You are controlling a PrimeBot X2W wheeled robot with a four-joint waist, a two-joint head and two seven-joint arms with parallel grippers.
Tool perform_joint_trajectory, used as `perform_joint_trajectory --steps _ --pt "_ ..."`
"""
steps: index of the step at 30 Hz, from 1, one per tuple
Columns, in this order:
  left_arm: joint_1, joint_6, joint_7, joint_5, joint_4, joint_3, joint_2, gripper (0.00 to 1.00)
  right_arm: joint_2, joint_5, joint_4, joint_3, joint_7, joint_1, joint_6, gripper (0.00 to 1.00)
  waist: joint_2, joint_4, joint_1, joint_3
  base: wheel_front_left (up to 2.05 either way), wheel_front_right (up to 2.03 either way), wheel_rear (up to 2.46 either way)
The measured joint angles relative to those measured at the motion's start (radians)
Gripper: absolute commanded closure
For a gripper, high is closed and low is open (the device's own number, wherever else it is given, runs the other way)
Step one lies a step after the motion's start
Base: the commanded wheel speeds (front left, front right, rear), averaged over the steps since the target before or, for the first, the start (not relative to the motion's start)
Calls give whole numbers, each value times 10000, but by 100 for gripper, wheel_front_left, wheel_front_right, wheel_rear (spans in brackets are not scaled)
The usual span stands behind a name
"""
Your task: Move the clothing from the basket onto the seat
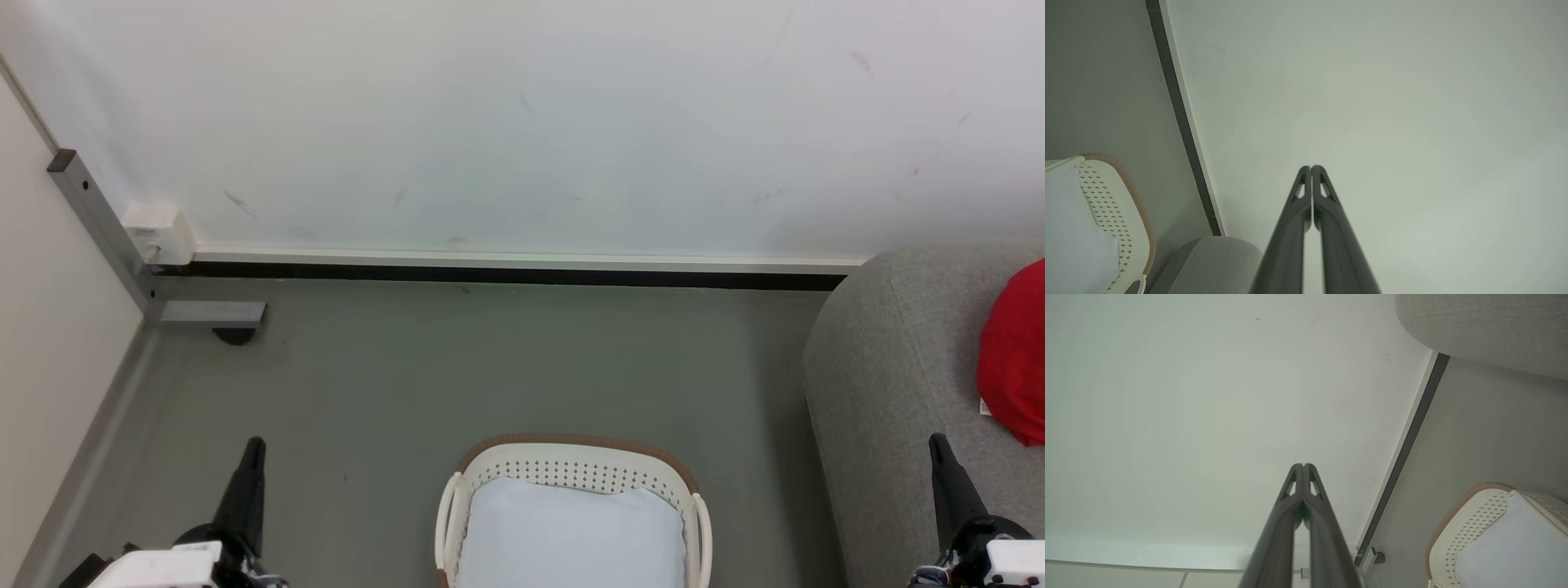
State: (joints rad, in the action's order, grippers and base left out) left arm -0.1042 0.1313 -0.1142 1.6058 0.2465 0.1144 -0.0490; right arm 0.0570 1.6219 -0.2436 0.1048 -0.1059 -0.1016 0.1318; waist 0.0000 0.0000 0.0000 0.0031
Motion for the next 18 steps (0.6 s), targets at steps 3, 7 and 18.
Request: perform_joint_trajectory --steps 3,7,18 --pt "0 0 0 0 0 0 0 100 -2 -2 0 4 -2 0 0 100 0 0 0 0 0 0 0" --pt "0 0 0 0 0 0 0 100 -6 -2 0 8 -31 0 0 100 0 0 0 0 0 0 0" --pt "0 0 0 0 0 0 0 100 -13 -12 0 17 -31 -1 0 100 0 0 0 0 0 0 0"
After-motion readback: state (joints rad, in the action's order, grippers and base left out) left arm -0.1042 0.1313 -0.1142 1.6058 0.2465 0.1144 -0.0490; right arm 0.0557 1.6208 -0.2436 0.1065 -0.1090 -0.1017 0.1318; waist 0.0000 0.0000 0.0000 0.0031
